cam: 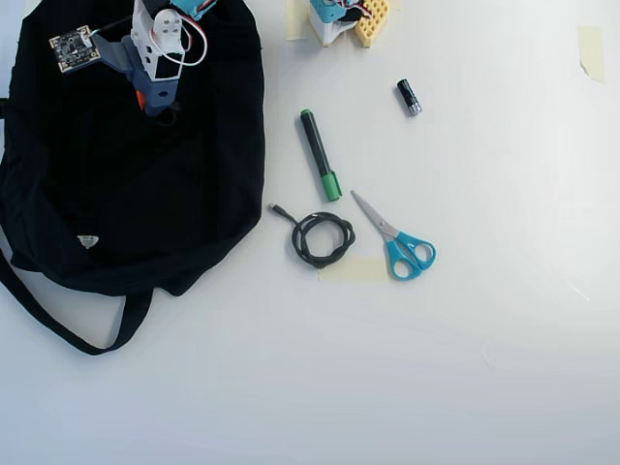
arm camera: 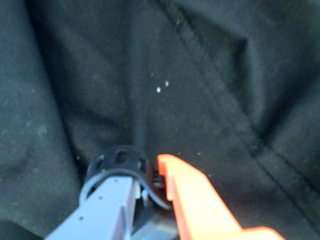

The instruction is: Put the bike light into the black bag

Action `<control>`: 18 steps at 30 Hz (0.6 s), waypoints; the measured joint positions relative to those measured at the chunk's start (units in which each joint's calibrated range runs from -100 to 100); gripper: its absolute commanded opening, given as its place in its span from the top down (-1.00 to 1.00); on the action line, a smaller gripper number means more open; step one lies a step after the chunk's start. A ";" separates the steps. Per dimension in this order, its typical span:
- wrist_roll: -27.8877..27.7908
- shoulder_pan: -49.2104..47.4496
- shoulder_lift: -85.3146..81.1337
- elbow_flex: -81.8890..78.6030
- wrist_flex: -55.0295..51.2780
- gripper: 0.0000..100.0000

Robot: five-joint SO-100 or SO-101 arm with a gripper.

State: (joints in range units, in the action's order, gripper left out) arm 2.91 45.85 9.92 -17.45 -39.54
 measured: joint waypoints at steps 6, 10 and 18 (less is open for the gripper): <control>1.81 0.00 0.08 4.01 -4.72 0.25; 1.86 -3.97 -10.79 15.49 -17.35 0.21; 7.91 -36.88 -51.47 4.56 -29.71 0.95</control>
State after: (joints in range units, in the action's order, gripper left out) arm 10.82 8.96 -41.55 -12.89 -69.26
